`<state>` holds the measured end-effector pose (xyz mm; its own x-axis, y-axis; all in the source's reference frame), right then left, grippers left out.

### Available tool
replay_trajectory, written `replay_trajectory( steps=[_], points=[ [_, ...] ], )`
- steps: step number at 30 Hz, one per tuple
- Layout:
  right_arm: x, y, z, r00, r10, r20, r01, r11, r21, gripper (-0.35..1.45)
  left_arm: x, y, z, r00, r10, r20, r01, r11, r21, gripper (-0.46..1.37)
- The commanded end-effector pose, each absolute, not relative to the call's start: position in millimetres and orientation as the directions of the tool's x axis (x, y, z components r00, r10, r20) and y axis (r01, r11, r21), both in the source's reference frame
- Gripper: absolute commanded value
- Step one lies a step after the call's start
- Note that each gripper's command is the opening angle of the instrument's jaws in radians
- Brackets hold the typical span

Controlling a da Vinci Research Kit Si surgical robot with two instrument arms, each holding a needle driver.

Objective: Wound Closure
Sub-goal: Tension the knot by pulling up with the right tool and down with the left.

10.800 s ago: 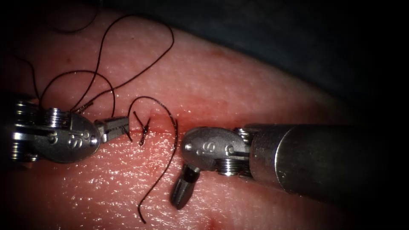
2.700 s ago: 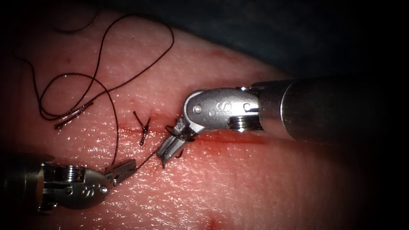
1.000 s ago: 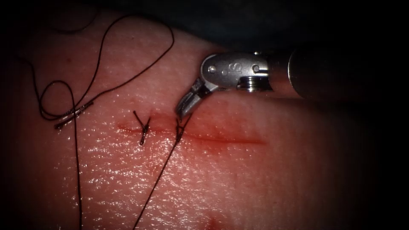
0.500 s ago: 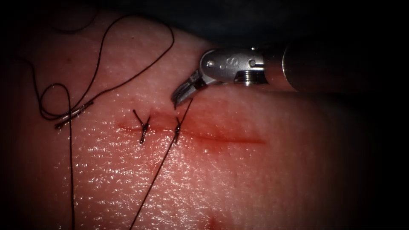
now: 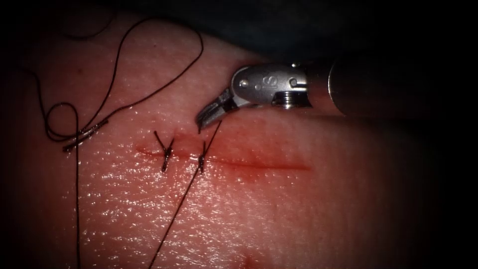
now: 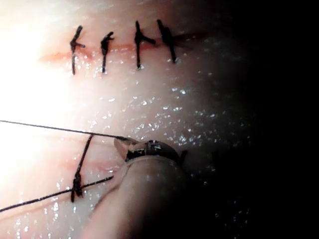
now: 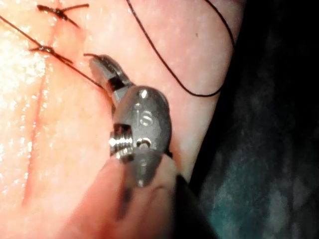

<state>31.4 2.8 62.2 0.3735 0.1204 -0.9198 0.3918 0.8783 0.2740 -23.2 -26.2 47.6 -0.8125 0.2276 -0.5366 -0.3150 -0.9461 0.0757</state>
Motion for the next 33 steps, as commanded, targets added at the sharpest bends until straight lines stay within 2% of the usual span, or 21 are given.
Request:
replay_trajectory(
  steps=[1,9,33],
  points=[
    [31.2,3.2,62.2,0.377,0.115,-0.919,0.377,0.887,0.265,-0.35,-23.0,-26.5,47.6,-0.81,0.229,-0.539,-0.315,-0.946,0.072,-0.35],
    [30.8,3.6,62.3,0.378,0.109,-0.919,0.376,0.889,0.26,-0.35,-21.5,-27.2,47.5,-0.806,0.232,-0.544,-0.316,-0.946,0.066,-0.35],
    [31.6,2.4,61.8,0.368,0.101,-0.924,0.396,0.882,0.254,-0.35,-22.8,-25.7,46.7,-0.8,0.226,-0.556,-0.306,-0.95,0.055,-0.35]
  ],
)
